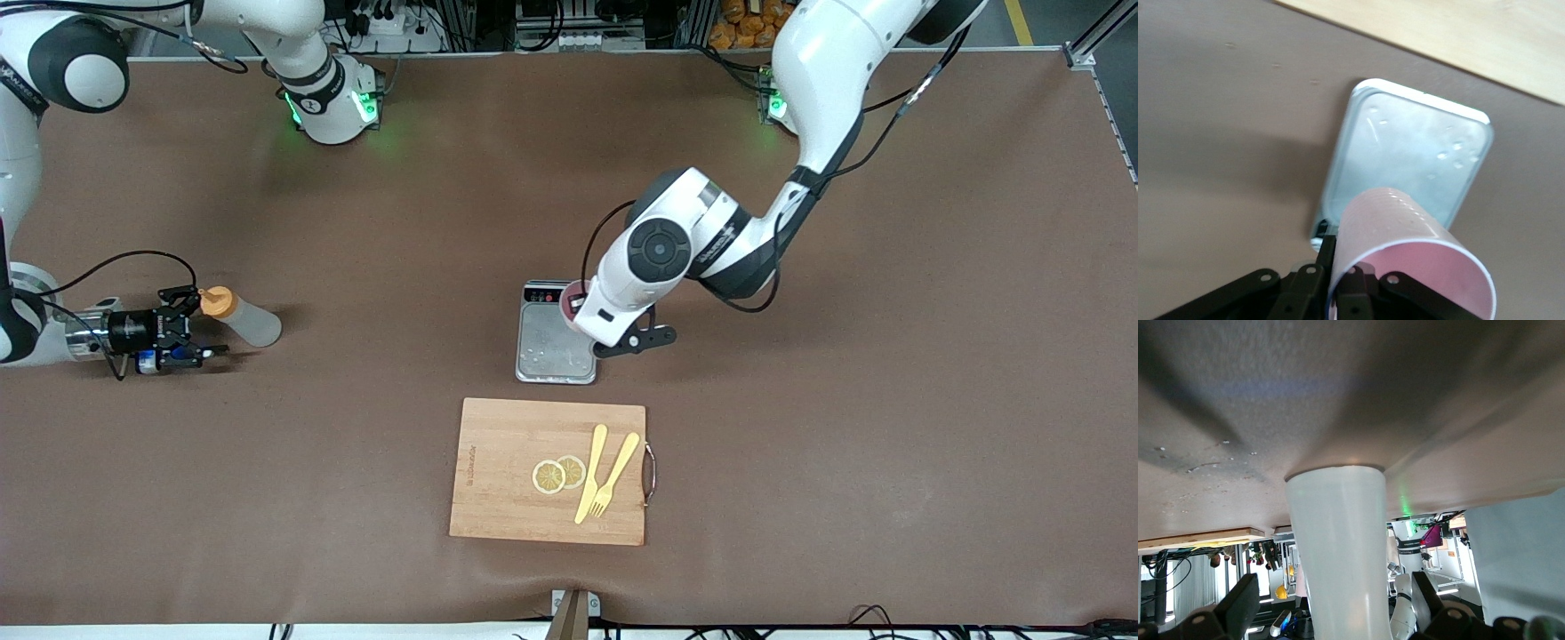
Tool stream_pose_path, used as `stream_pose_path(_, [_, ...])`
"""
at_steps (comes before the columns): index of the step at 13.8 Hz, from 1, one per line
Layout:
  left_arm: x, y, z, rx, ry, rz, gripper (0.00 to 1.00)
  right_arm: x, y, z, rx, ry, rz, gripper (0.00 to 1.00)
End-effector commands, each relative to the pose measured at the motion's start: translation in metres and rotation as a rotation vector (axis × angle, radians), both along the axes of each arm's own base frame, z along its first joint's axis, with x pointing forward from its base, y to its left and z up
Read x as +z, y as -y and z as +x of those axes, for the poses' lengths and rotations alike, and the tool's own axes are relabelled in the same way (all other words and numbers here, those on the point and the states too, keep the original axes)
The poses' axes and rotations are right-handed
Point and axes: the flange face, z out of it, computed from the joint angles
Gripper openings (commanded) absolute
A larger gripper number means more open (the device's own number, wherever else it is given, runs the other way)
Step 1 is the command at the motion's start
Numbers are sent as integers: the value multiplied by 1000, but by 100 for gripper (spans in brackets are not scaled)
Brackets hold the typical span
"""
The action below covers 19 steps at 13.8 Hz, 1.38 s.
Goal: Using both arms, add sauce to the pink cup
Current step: 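Carry the pink cup onto the scale while the right gripper grasps the bottle, then release the cup on the scale and raise the left gripper away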
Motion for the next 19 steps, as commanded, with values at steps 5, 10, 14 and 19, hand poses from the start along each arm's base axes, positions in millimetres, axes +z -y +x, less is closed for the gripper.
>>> stream_pose_path(5, [-37,39,-9,51,72,0,0,2,-18,8,3,-13,28,100])
stream_pose_path(10, [-40,41,-8,64,86,-8,44,-4,-23,5,11,-14,39,96])
stream_pose_path(14, [-37,45,-12,90,88,0,100,-3,-25,5,20,-14,45,61])
stream_pose_path(19, [-6,35,-9,73,100,10,100,7,-35,15,40,-23,34,50])
